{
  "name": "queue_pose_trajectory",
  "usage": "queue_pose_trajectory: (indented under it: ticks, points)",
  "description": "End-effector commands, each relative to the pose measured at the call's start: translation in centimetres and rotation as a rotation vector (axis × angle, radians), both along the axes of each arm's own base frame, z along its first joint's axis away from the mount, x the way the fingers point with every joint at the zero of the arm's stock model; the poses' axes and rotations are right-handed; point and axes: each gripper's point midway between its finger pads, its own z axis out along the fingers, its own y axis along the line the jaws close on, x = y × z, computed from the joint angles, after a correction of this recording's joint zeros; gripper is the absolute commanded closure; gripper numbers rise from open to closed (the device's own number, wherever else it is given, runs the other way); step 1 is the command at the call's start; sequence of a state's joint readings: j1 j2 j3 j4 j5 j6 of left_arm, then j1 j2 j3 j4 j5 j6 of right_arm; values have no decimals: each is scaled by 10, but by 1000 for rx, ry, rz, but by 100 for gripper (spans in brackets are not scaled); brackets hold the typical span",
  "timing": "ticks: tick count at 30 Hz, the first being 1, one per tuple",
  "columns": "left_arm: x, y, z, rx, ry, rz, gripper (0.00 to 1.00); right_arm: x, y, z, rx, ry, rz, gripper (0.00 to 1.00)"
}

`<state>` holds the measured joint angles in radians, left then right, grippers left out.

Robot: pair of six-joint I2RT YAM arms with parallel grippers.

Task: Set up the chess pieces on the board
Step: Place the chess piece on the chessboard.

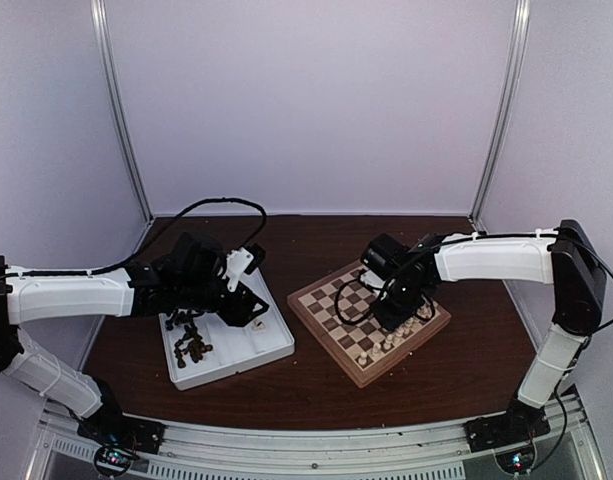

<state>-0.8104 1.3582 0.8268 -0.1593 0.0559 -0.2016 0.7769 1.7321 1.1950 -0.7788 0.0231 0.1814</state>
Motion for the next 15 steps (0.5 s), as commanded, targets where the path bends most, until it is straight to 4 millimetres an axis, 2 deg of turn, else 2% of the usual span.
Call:
queue_pose_trajectory:
  ticks: [1, 7, 12, 15]
  points:
    - [9, -5, 15, -22, -36, 5, 43, 14, 5, 22, 15, -52, 5, 74]
    - [15, 2, 9, 20, -31, 51, 42, 22, 16, 49, 77, -108, 21, 74]
    - [26, 15, -17, 118, 34, 129, 47, 26, 23, 75, 158, -184, 34, 74]
    - [27, 15, -34, 181, 103, 131, 53, 27, 26, 83, 191, -205, 38, 74]
